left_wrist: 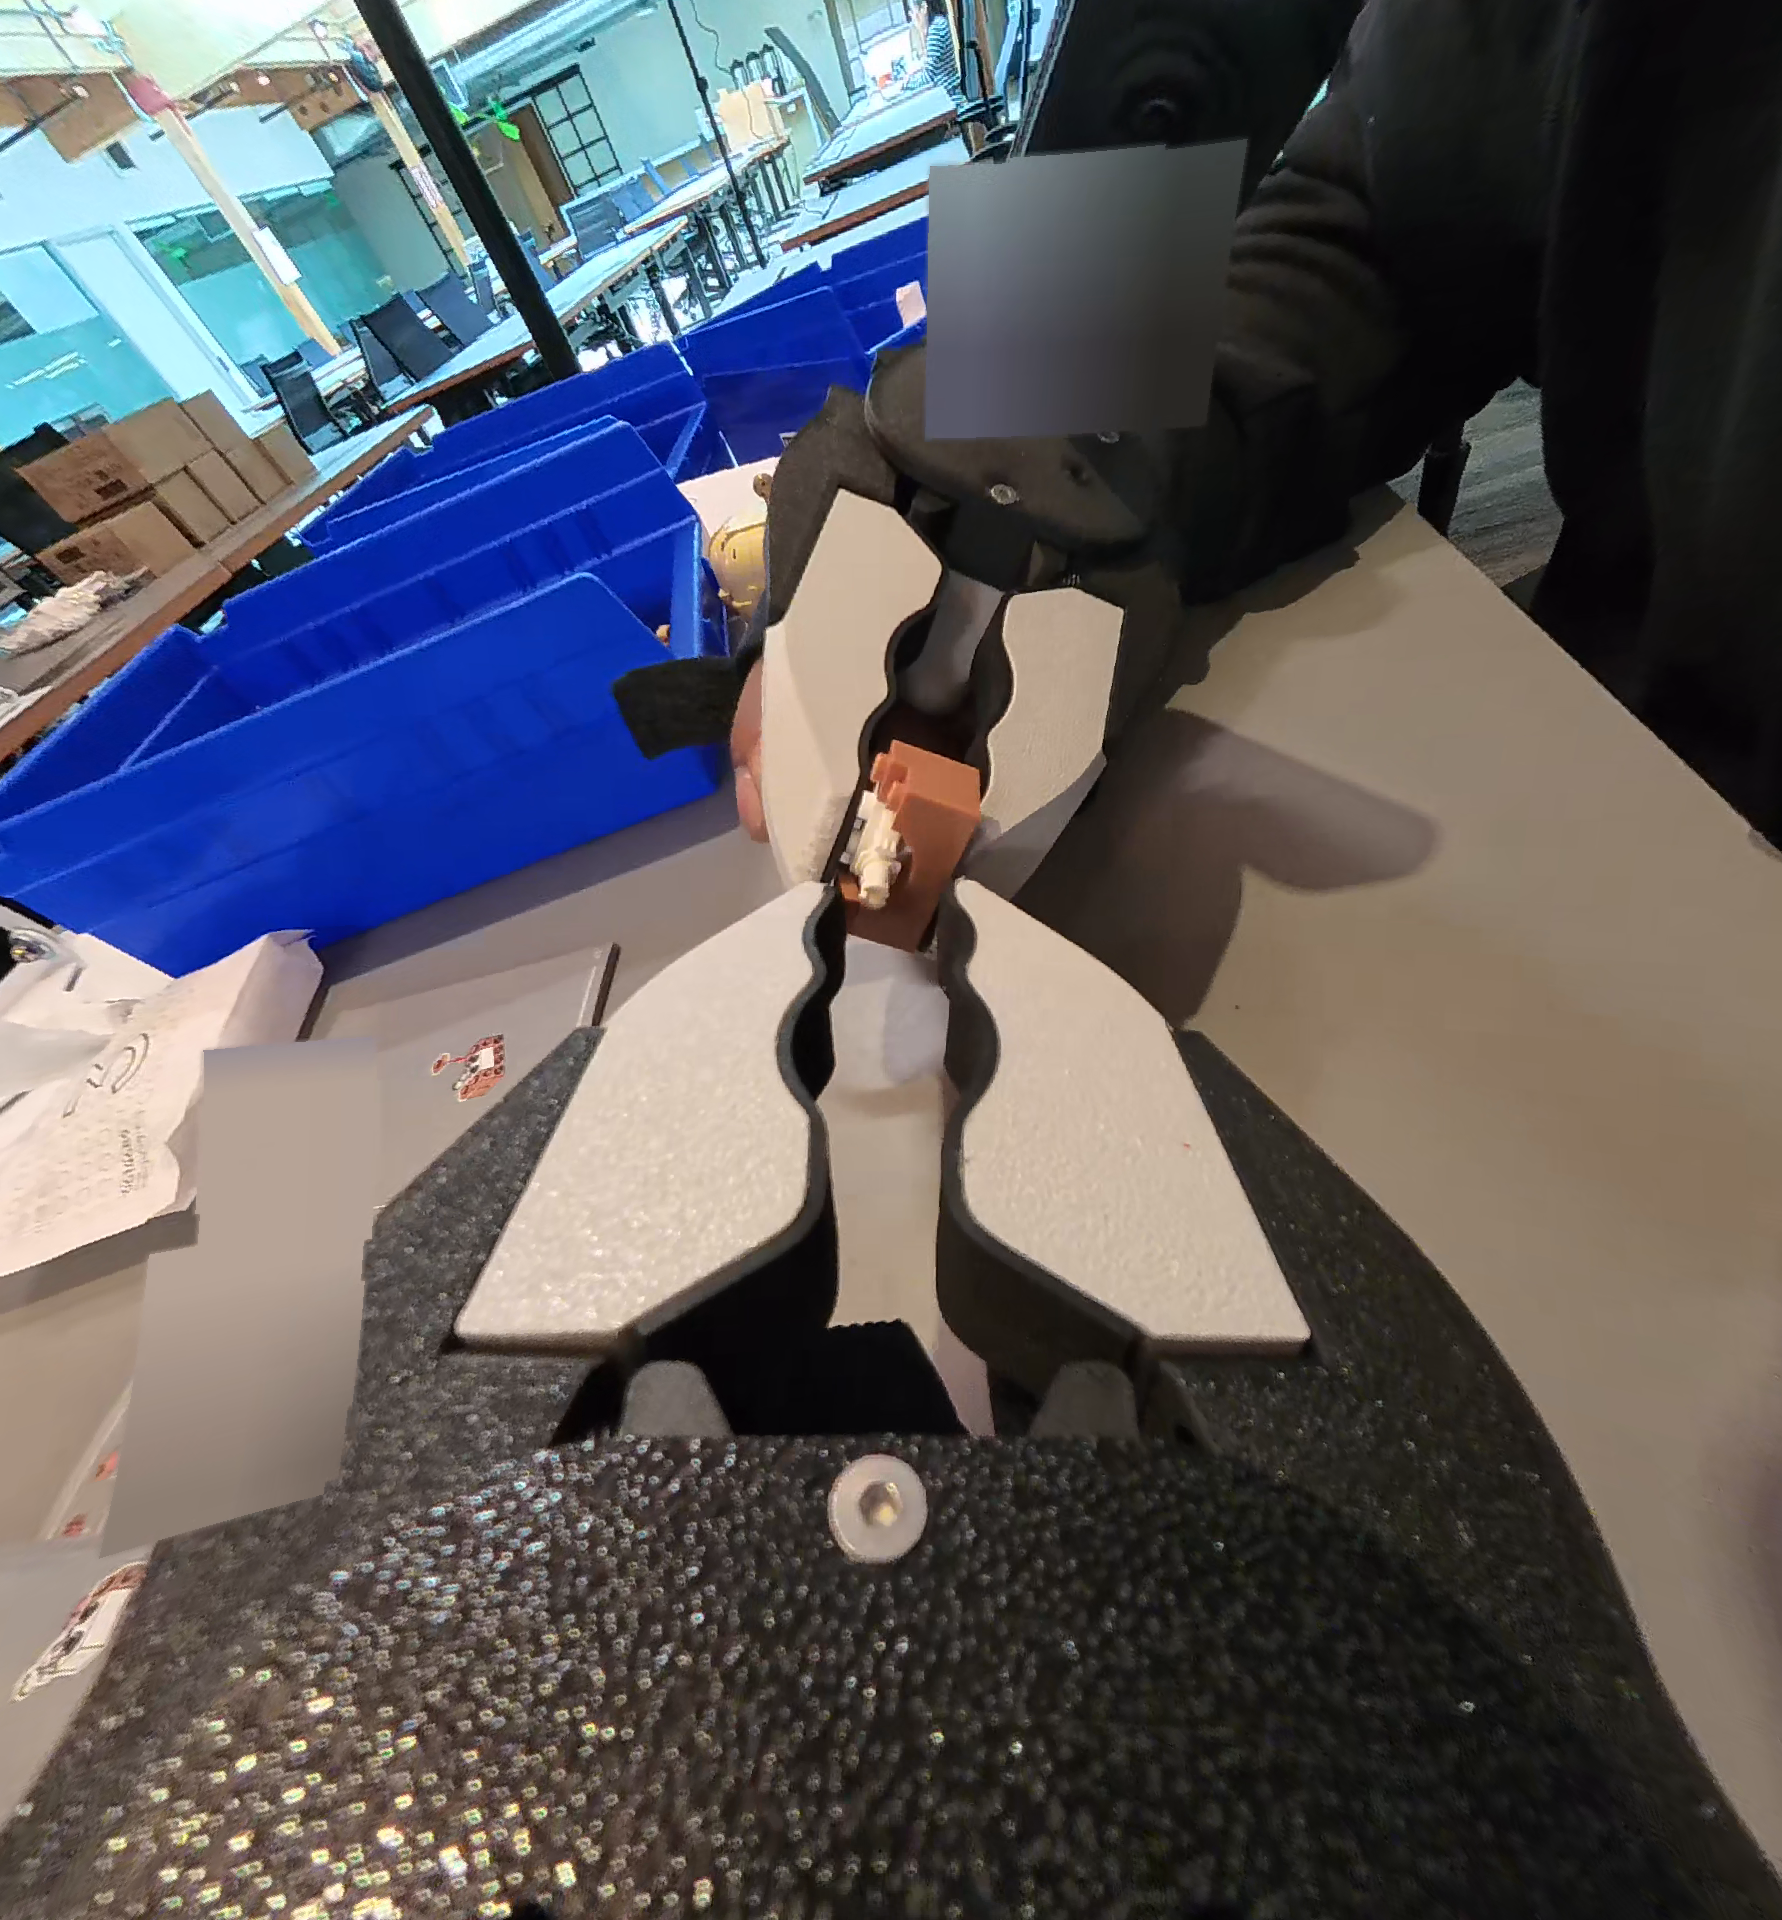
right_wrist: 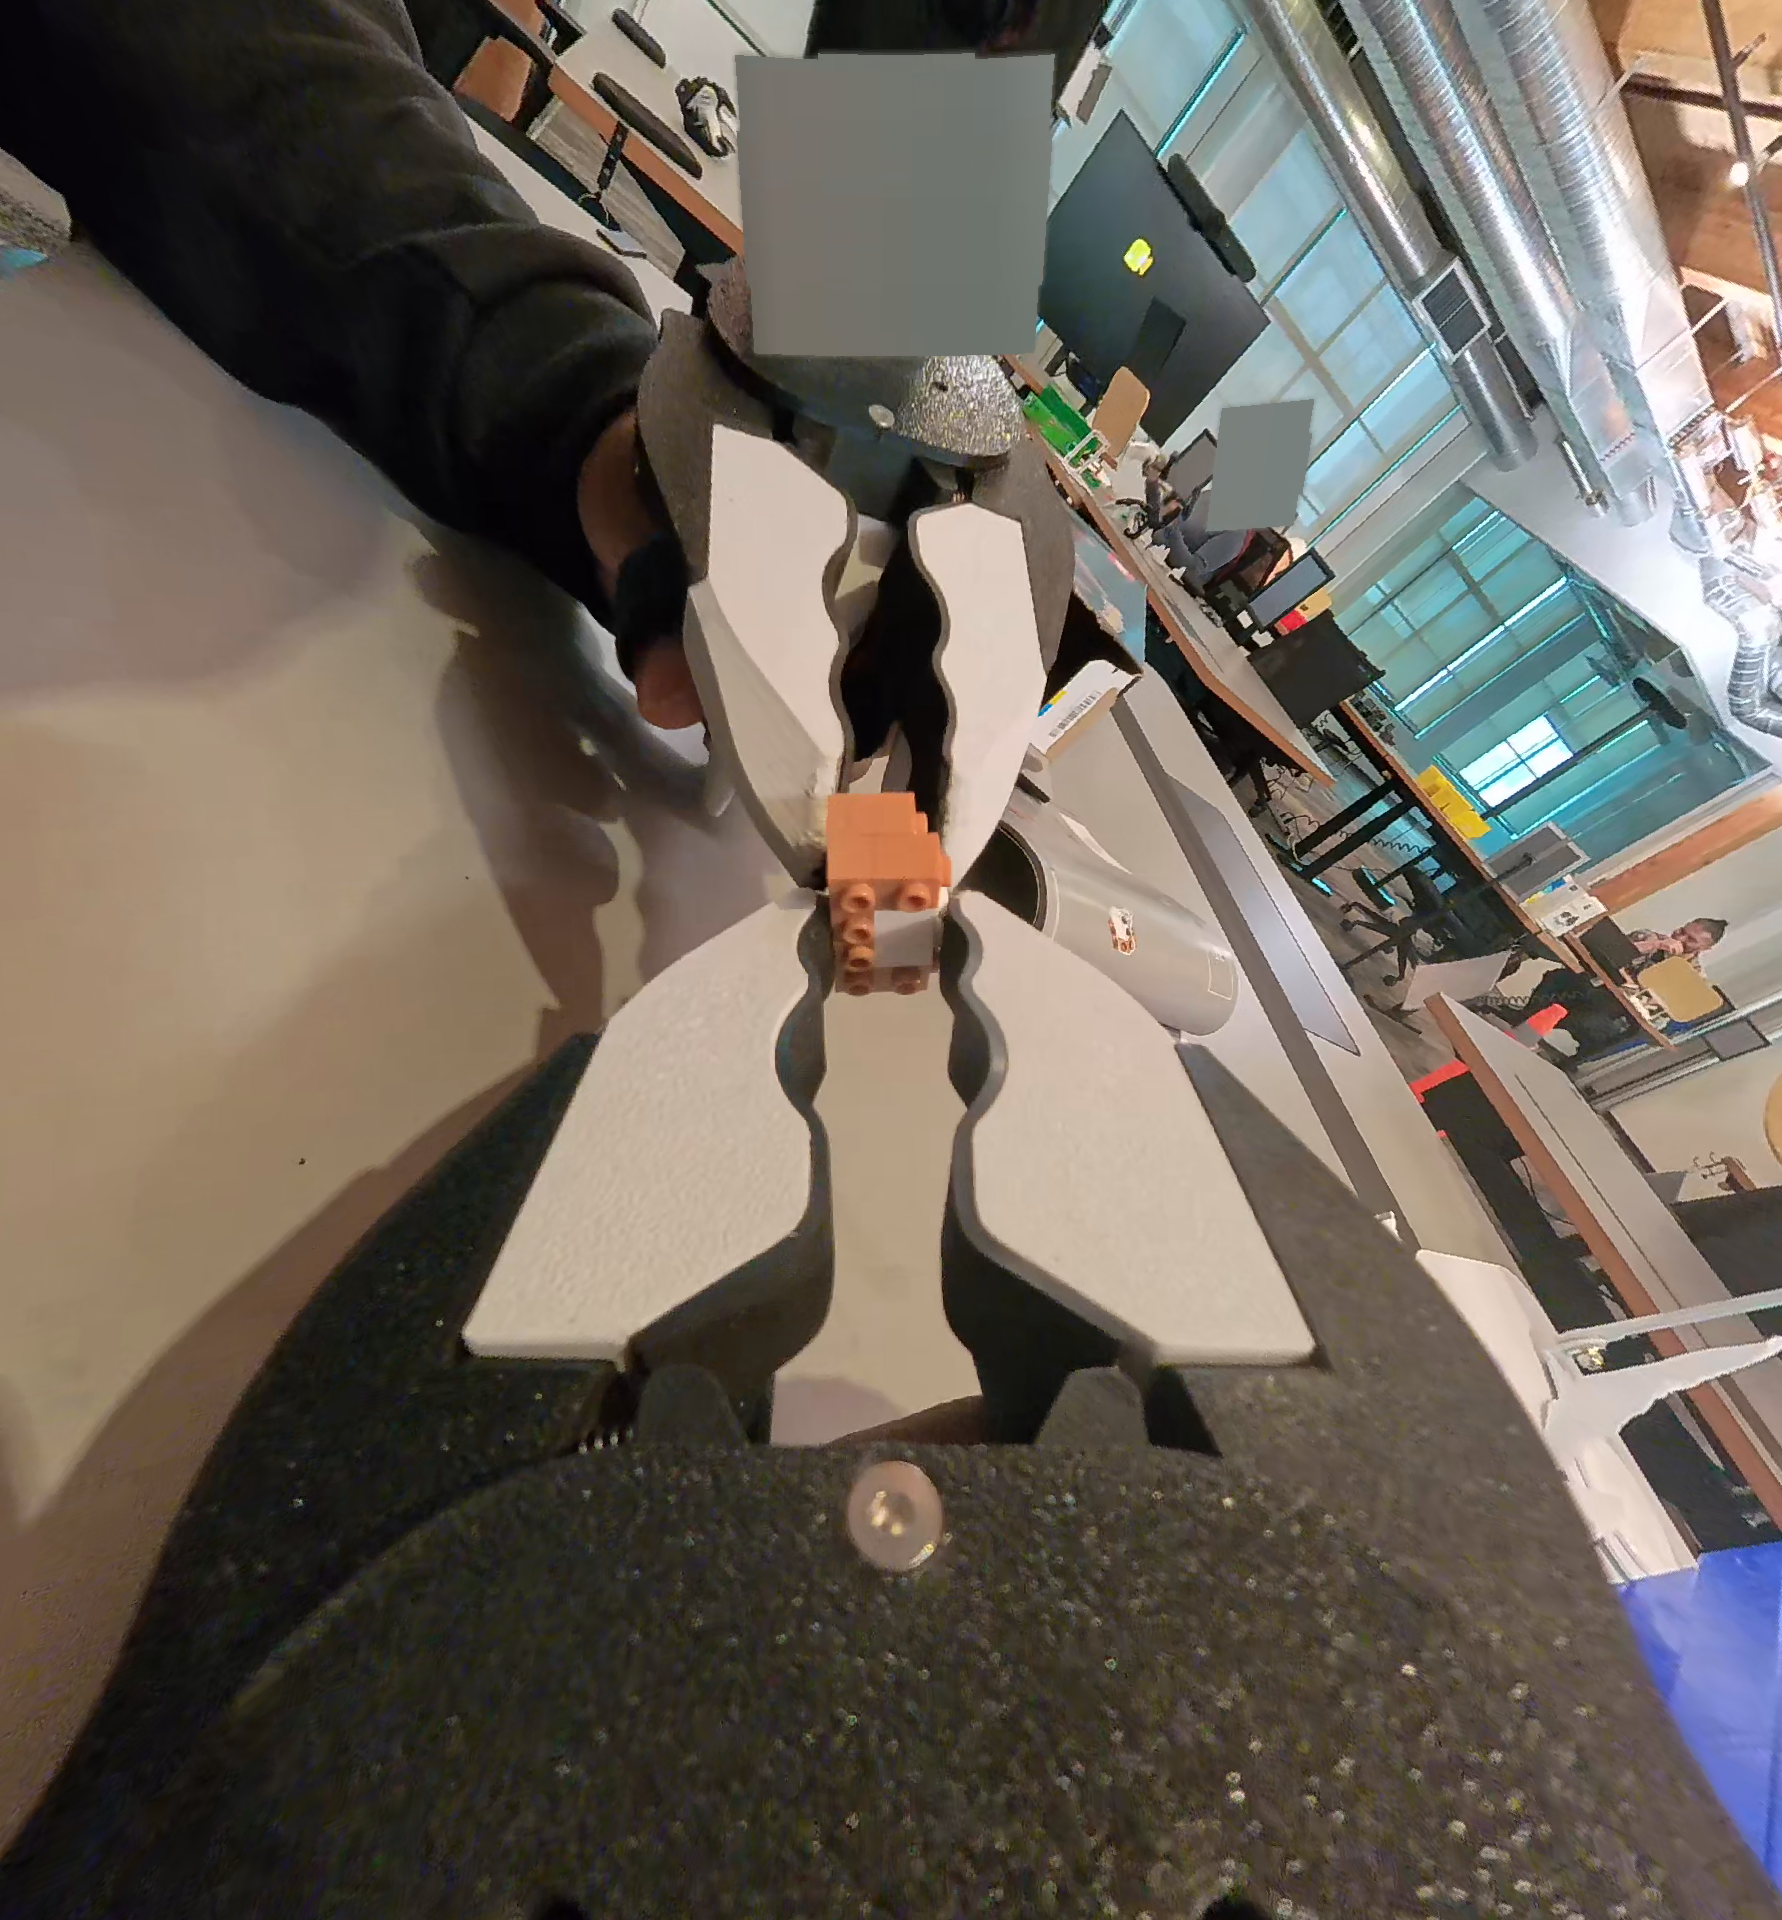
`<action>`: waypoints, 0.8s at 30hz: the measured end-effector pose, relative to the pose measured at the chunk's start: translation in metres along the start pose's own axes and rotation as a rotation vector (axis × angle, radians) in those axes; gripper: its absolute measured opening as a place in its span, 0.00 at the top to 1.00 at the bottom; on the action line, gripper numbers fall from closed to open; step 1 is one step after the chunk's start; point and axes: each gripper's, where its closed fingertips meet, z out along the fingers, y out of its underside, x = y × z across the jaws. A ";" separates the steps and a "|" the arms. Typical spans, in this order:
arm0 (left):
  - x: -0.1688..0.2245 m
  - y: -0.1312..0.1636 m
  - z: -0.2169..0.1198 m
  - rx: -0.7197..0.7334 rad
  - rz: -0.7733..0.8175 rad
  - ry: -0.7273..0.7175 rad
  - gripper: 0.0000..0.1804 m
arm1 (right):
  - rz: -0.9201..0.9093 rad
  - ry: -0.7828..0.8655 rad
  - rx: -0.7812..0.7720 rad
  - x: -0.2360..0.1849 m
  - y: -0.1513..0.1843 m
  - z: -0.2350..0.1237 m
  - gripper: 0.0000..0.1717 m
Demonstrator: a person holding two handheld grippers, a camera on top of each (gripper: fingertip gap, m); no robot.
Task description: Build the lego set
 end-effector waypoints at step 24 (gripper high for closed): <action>0.007 -0.008 0.009 0.059 -0.620 0.230 0.72 | -0.277 0.158 -0.081 0.008 0.000 0.001 0.89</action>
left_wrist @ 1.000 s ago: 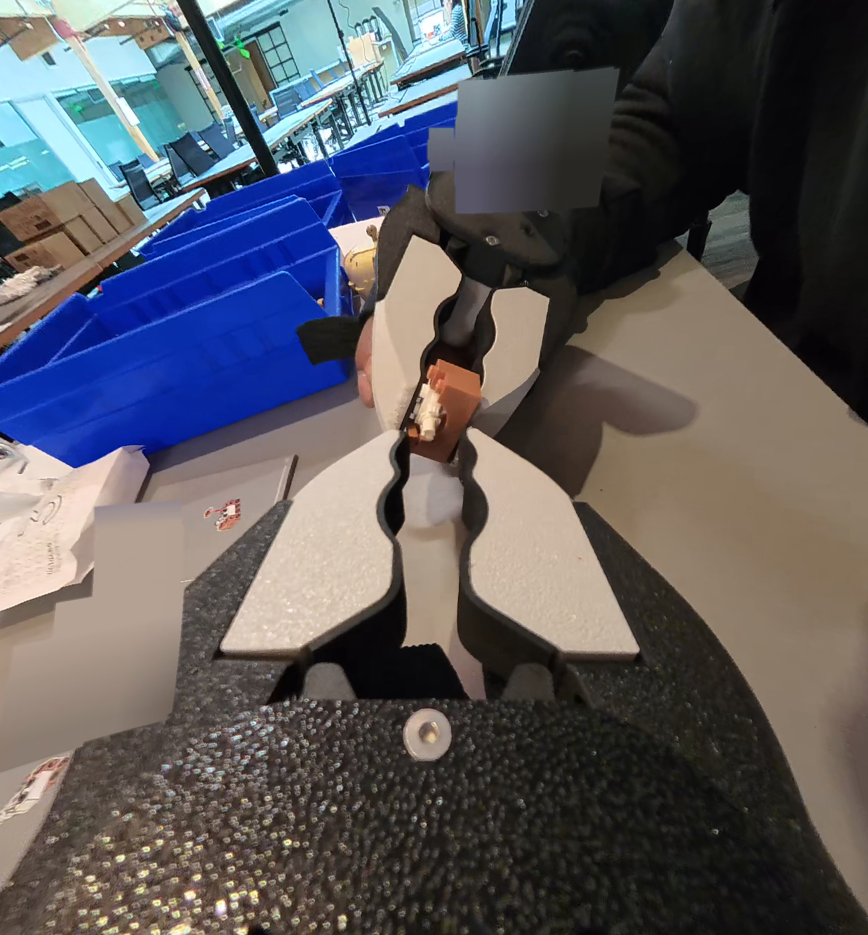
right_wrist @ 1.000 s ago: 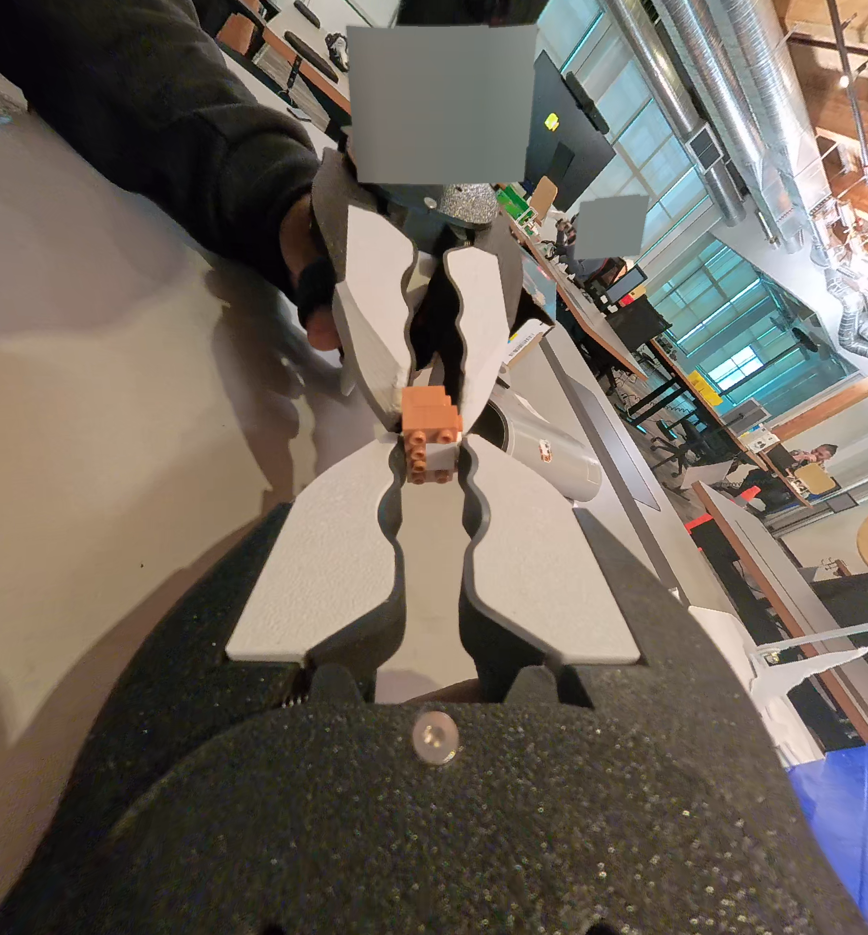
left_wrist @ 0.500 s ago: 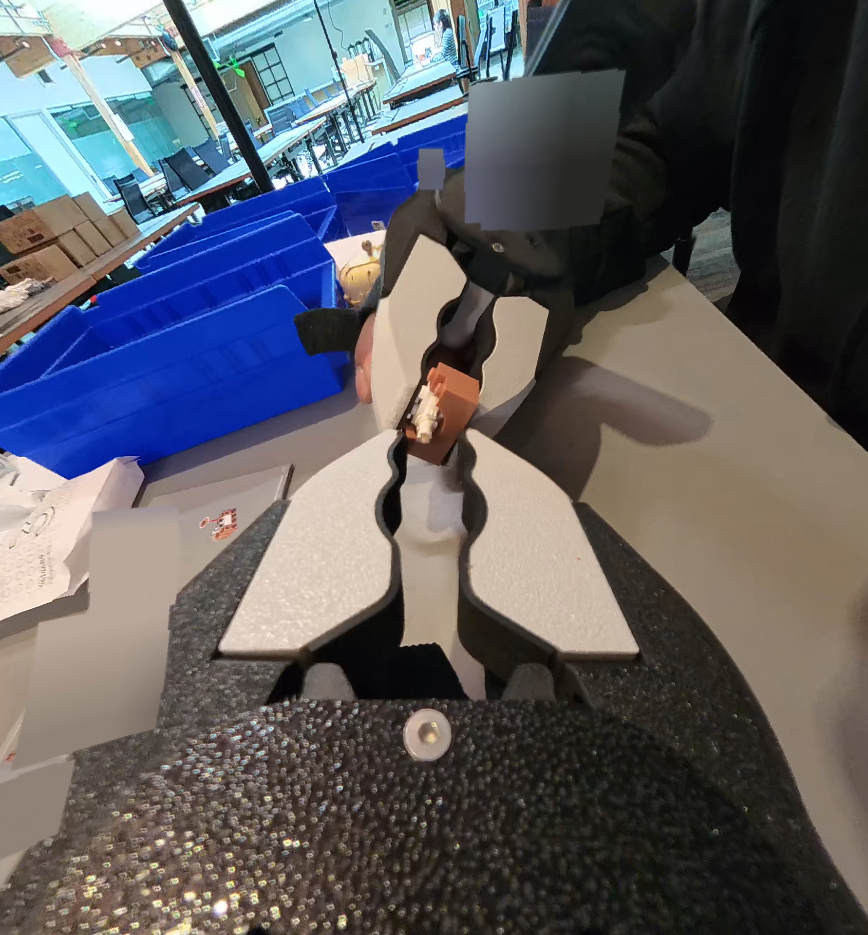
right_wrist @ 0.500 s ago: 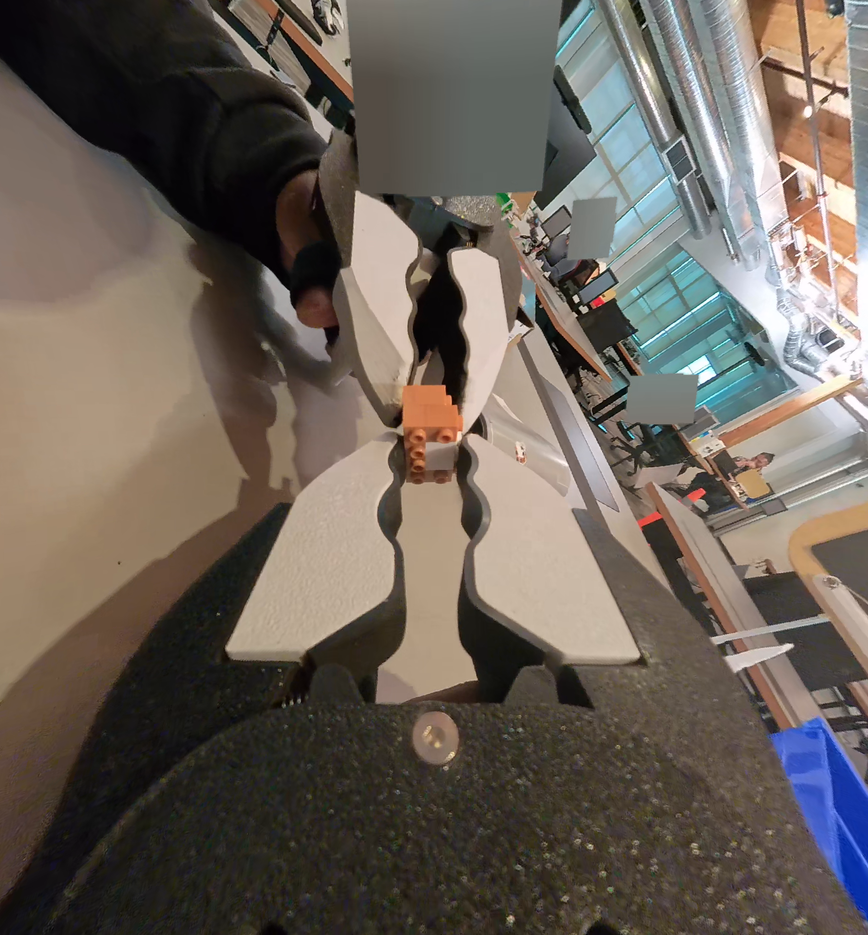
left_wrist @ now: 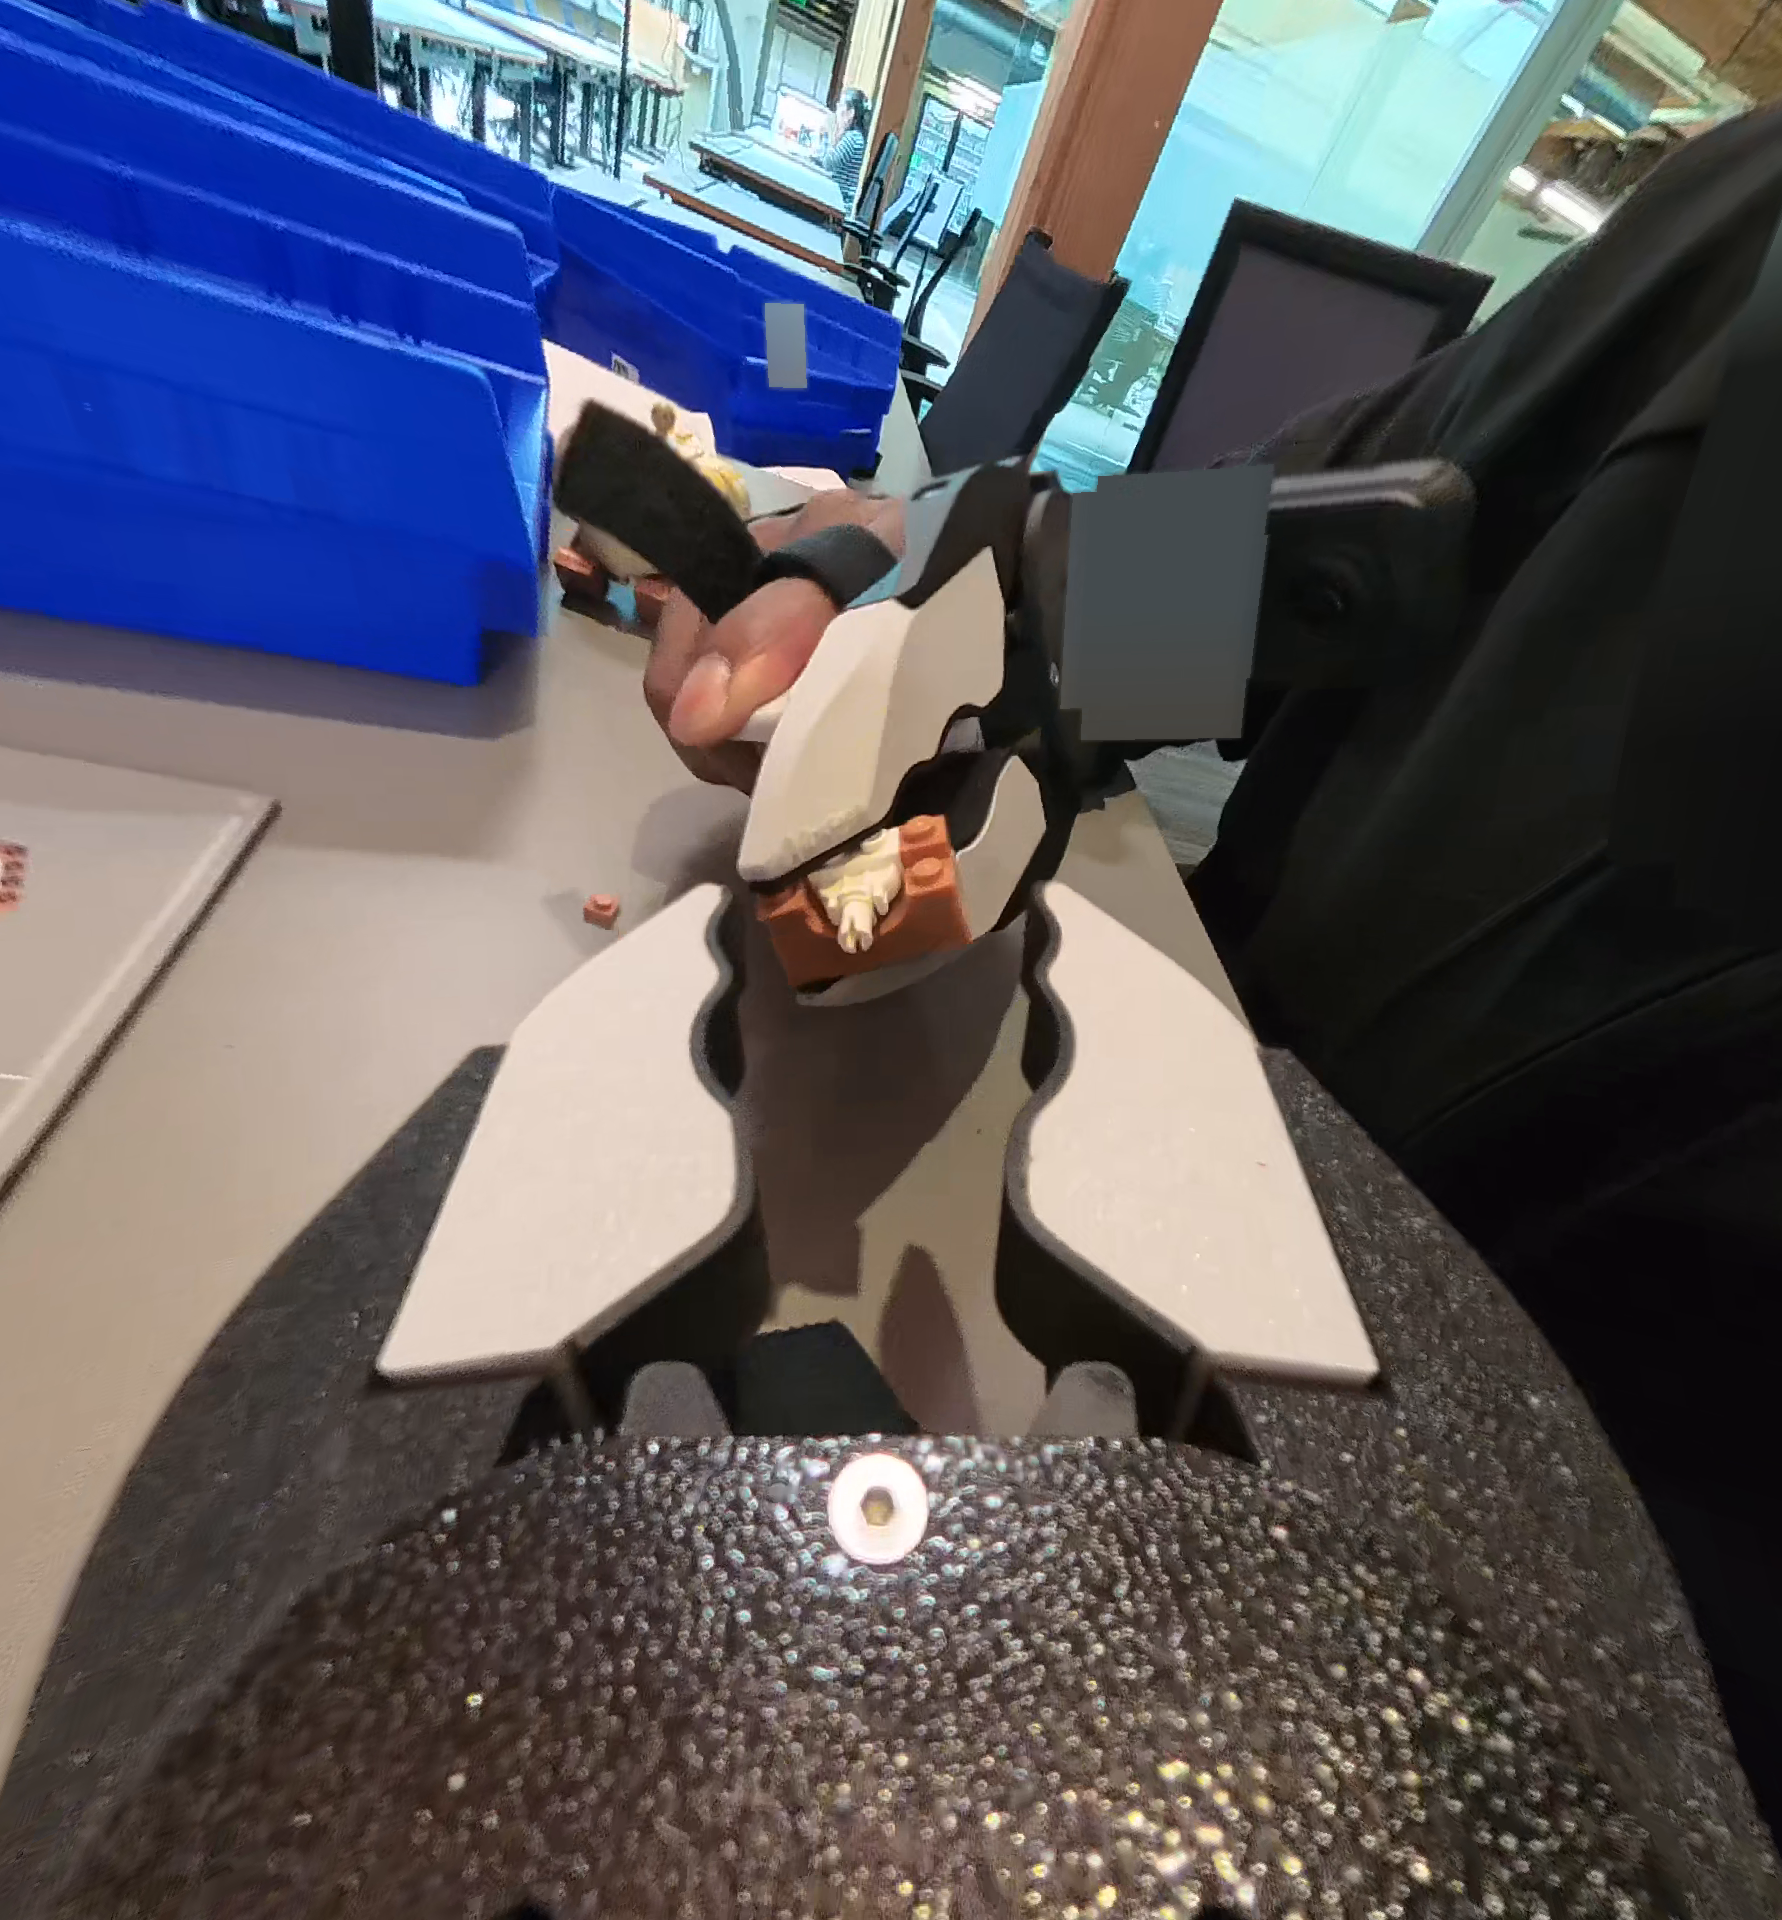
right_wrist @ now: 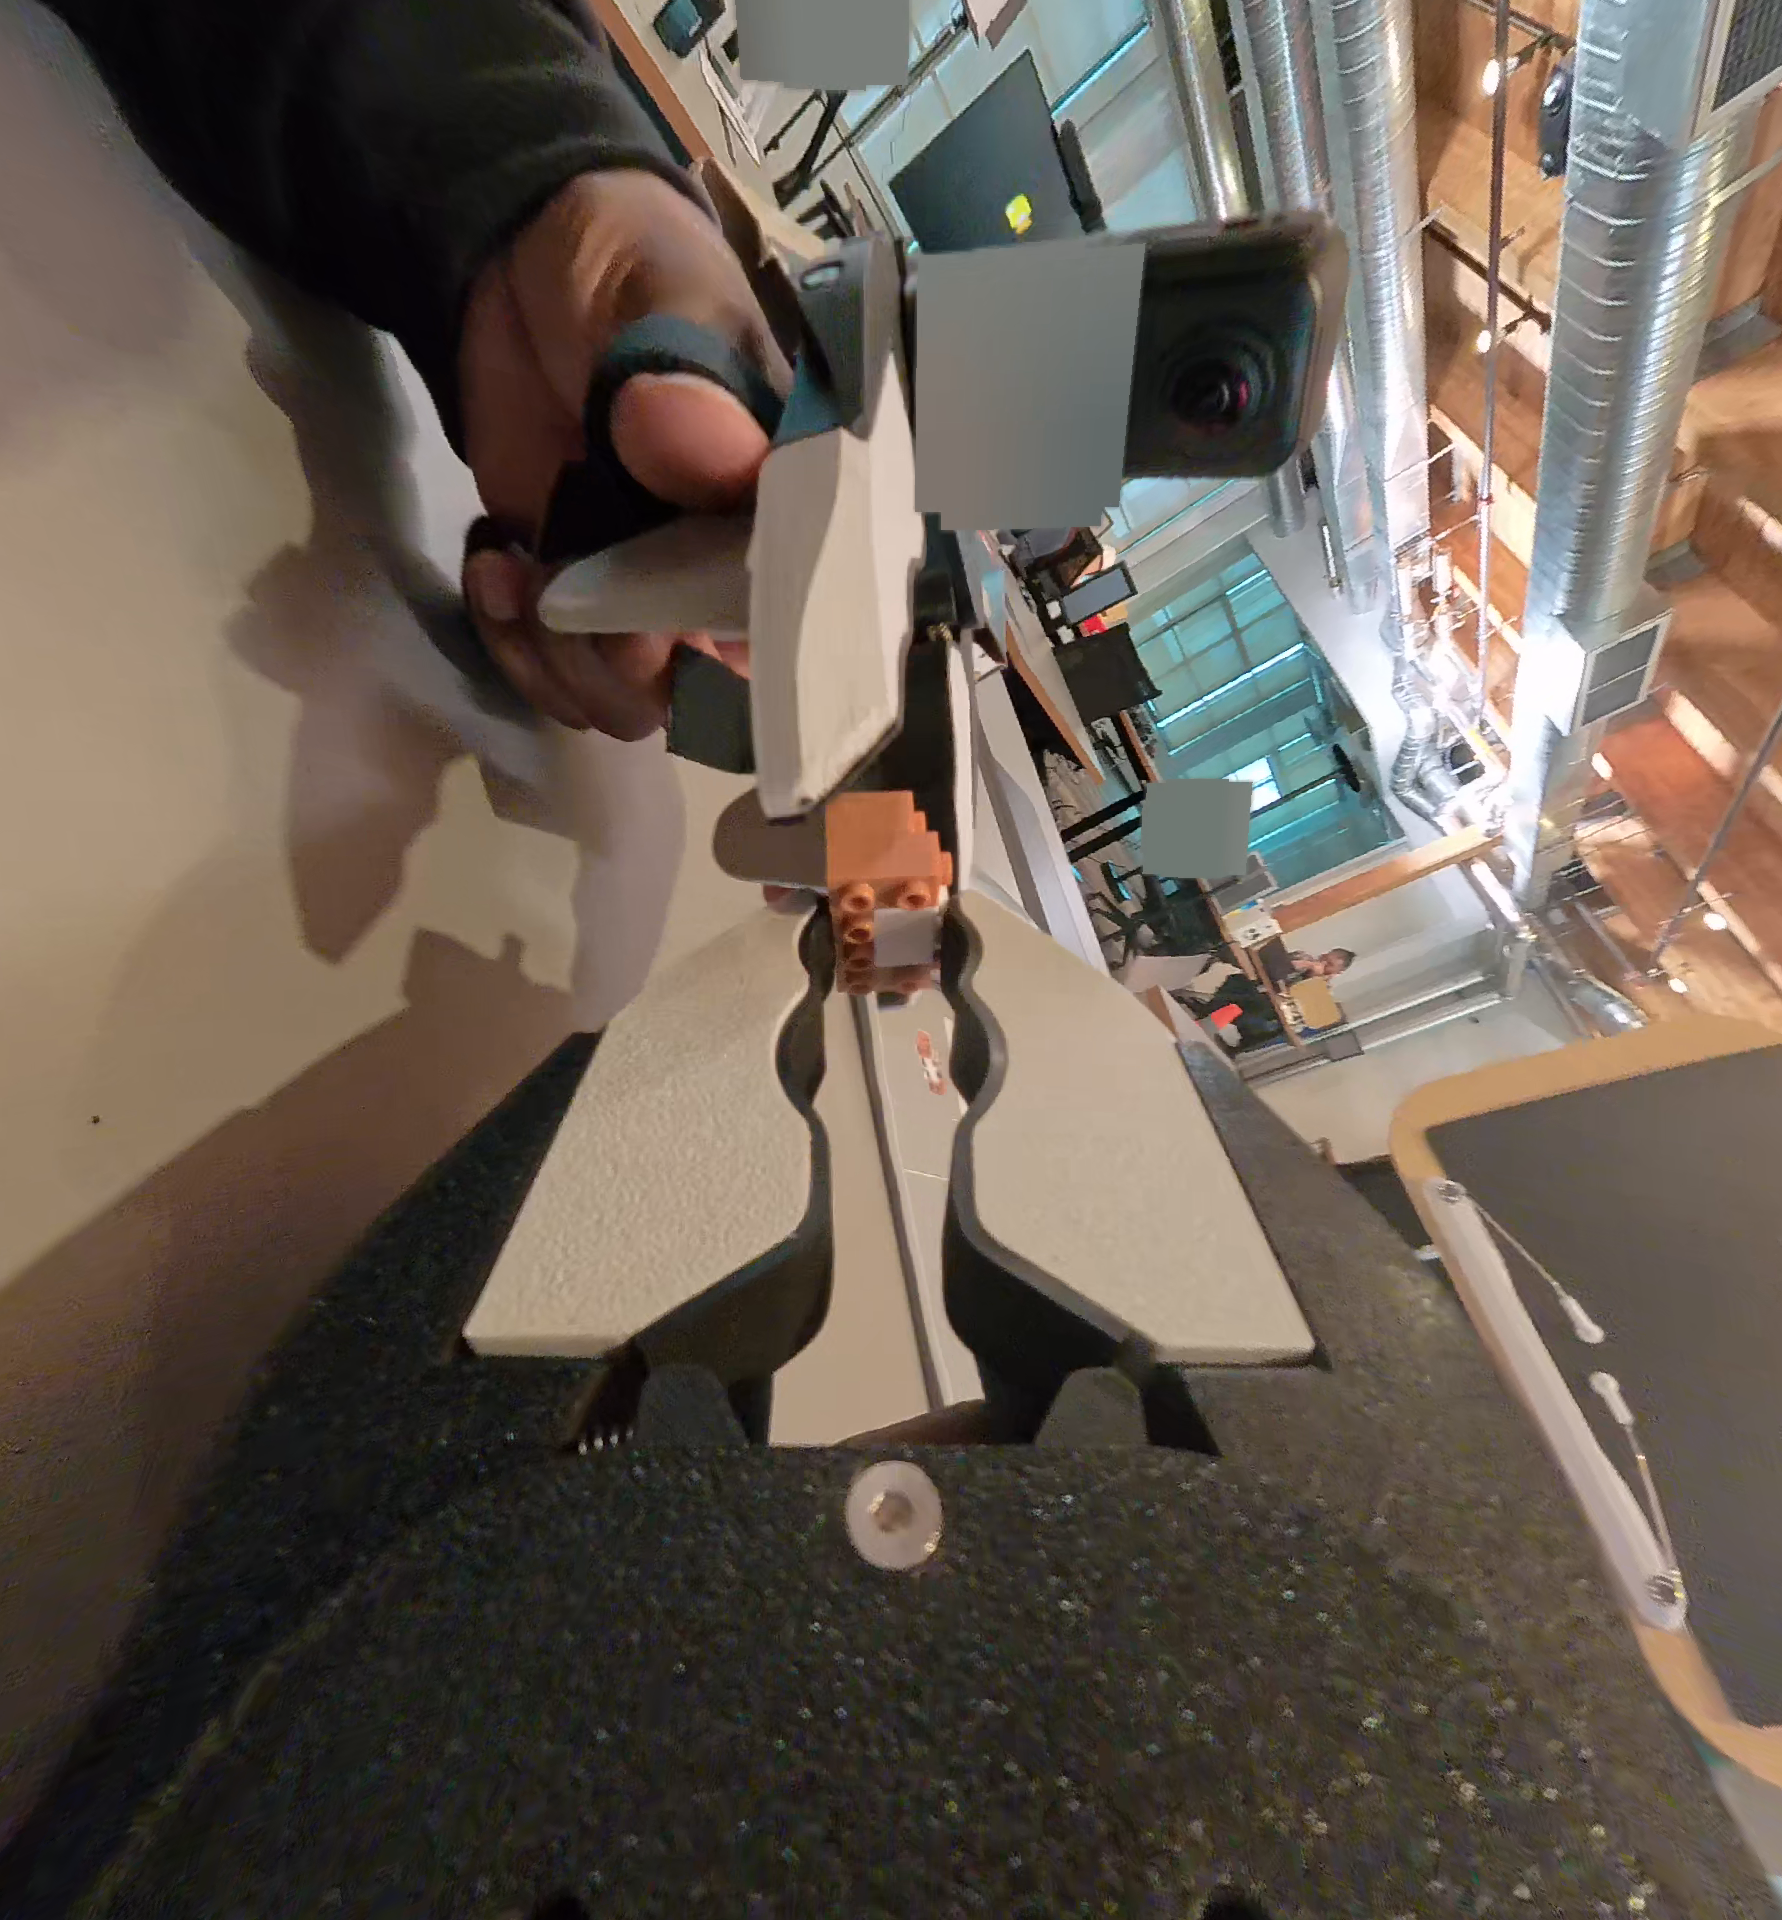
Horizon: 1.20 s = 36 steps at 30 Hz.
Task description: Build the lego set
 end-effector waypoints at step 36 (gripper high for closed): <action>-0.003 0.004 0.001 -0.034 -0.005 -0.027 0.80 | -0.157 0.045 -0.018 -0.004 -0.002 0.000 0.89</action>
